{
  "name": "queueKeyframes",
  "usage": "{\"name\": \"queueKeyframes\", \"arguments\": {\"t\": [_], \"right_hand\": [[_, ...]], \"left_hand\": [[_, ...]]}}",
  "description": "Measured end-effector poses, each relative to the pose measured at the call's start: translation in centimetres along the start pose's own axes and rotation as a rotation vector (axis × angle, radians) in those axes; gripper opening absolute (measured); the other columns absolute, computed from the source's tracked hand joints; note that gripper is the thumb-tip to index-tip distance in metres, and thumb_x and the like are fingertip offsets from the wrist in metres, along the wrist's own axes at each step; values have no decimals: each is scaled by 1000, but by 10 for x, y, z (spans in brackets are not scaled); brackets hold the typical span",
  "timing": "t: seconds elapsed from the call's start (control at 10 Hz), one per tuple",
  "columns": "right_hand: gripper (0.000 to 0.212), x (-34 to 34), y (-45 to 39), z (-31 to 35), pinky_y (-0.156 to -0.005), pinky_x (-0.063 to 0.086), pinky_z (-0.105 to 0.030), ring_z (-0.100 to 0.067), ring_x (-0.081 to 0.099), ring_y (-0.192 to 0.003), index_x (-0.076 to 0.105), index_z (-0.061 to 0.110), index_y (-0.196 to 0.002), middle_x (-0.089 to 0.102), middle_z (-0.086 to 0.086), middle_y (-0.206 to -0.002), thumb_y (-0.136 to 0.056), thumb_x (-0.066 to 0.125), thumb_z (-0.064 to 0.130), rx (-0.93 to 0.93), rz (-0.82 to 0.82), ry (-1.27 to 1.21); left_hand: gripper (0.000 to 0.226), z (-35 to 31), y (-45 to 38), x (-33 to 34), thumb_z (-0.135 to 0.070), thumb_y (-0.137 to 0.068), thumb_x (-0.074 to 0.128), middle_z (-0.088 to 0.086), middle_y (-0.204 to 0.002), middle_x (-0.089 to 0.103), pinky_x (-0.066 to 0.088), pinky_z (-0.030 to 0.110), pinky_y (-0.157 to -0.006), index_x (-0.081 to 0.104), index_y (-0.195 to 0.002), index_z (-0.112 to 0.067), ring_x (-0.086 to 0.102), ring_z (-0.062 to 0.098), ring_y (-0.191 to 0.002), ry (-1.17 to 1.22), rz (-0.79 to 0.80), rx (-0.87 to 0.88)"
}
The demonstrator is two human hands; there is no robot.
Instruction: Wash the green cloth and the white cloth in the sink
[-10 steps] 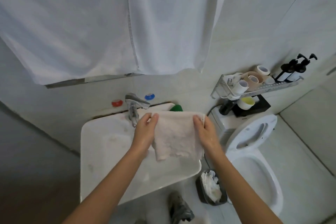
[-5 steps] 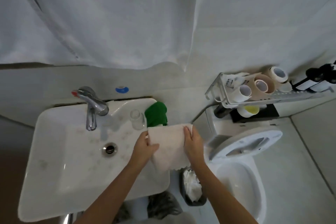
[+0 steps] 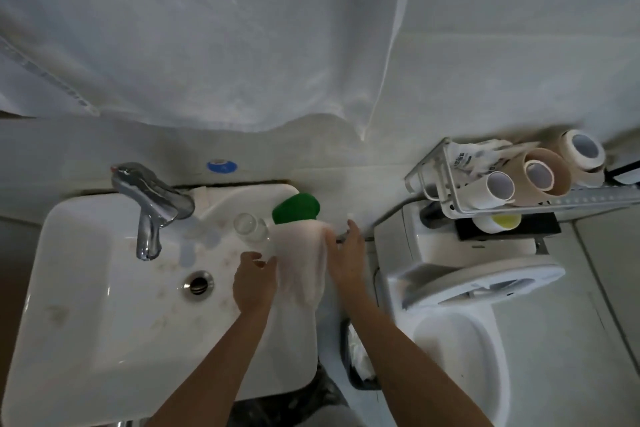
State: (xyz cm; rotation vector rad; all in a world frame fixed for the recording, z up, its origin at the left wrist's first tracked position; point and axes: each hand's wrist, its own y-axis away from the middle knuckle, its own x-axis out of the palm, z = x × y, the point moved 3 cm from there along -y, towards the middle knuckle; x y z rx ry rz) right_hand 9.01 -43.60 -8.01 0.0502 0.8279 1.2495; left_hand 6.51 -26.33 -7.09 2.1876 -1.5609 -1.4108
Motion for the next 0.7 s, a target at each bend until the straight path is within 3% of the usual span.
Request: {"name": "queueKeyframes", "arguments": {"t": [0.1, 0.2, 0.3, 0.4, 0.5, 0.6, 0.7], "right_hand": [[65, -3, 14, 1, -107, 41, -39, -24, 40, -133, 37, 15, -145, 39, -9, -148, -92, 50, 51, -206, -42, 98], [79, 5, 22, 0, -108, 39, -38, -23, 36, -137, 31, 16, -148, 32, -7, -154, -84, 46, 59, -320, 106, 146], [83, 15, 20, -3, -113, 33, -40, -22, 23, -146, 11, 19, -155, 12, -2, -162, -89, 59, 31, -281, 289, 177], [87, 19, 19, -6, -115, 31, -41, -23, 20, -147, 1, 21, -155, 7, -3, -163, -89, 58, 20, -295, 341, 191], [90, 19, 23, -2, -114, 32, -44, -26, 23, -146, 0, 20, -155, 12, -7, -163, -85, 56, 21, -239, 368, 174], [89, 18, 27, 0, -115, 31, -45, -26, 19, -147, 1, 21, -155, 8, -5, -163, -82, 54, 27, -238, 370, 153], [80, 8, 43, 6, -114, 25, -38, -25, 14, -147, 14, 18, -154, 8, -6, -163, -84, 46, 42, -322, 224, 283]], "left_hand": [[22, 1, 14, 0, -19, -91, 59, 6, -113, 61, 44, 32, -80, 59, -112, -11, 61, 25, -98, -40, -96, 268], [42, -6, 22, 7, -15, -91, 59, -4, -138, 47, 43, 28, -95, 49, -132, -16, 50, 15, -122, -53, 18, 559], [69, -13, 18, 18, -18, -94, 54, -10, -155, 12, 30, 28, -109, 16, -151, -20, 21, 7, -137, -182, 213, 656], [73, -11, 9, 25, -19, -96, 50, -10, -157, -2, 27, 36, -114, 1, -150, -26, 16, 16, -144, -236, 356, 640], [79, -11, 2, 21, -20, -94, 55, -4, -160, -2, 30, 34, -112, 0, -150, -24, 20, 18, -144, -328, 398, 660], [78, -14, 6, 11, -24, -94, 57, -5, -160, 1, 33, 34, -110, 5, -152, -24, 25, 17, -142, -385, 406, 653], [71, -10, 15, -7, -27, -94, 57, -6, -159, 12, 28, 32, -111, 16, -151, -26, 26, 16, -141, -309, 387, 607]]}}
